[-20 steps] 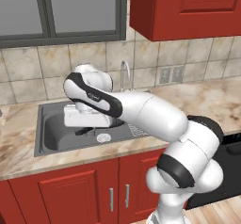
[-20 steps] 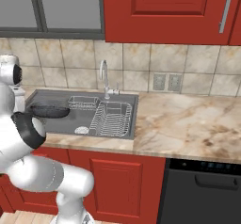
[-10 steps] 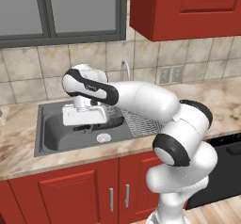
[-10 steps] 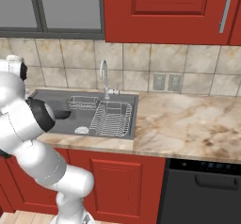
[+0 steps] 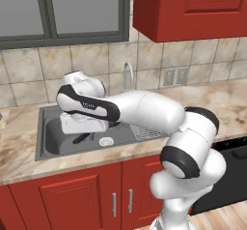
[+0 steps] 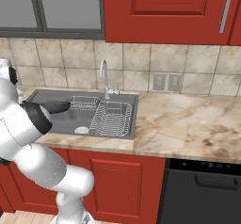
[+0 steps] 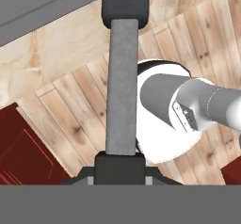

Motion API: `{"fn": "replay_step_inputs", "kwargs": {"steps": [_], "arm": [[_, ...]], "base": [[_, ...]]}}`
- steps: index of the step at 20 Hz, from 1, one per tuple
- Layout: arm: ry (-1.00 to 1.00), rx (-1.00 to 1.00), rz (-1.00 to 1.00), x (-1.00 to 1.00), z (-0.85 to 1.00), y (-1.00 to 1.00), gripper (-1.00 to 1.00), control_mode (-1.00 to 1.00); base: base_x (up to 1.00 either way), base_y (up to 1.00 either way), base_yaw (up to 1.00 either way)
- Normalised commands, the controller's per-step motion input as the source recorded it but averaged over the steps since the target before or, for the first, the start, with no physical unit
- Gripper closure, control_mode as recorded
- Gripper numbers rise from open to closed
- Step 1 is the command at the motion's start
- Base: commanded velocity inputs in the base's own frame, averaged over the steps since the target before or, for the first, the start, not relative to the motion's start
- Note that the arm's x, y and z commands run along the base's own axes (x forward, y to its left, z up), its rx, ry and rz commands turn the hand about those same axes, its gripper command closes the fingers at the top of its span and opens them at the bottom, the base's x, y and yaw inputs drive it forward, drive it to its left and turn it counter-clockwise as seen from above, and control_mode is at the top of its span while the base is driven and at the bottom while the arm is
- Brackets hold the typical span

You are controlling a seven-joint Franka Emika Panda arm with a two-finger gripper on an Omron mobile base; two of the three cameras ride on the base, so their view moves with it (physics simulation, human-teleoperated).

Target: Move the pot and pan from the stove into the sink.

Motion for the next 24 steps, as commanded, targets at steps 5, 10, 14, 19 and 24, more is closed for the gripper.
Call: {"fn": "replay_step_inputs", "kwargs": {"steps": [5, 10, 14, 19, 24], "arm": [[-0.26, -0.04, 0.00, 0.04, -0.20, 0.00, 1.00, -1.00], [-0.08, 0.06, -0.02, 0.20, -0.10, 0.00, 1.00, -1.00], [0.00, 0.01, 0.00, 0.00, 0.00, 0.00, 1.00, -1.00], [0.07, 0.00, -0.05, 0.29, -0.03, 0.07, 1.00, -1.00], [0.16, 0.01, -0.07, 0.40, -0.05, 0.07, 1.00, -1.00]], "base": [[0.00, 0.00, 0.00], [0.00, 0.00, 0.00], [0.00, 0.00, 0.00], [0.00, 0.00, 0.00], [0.00, 0.00, 0.00]]}}
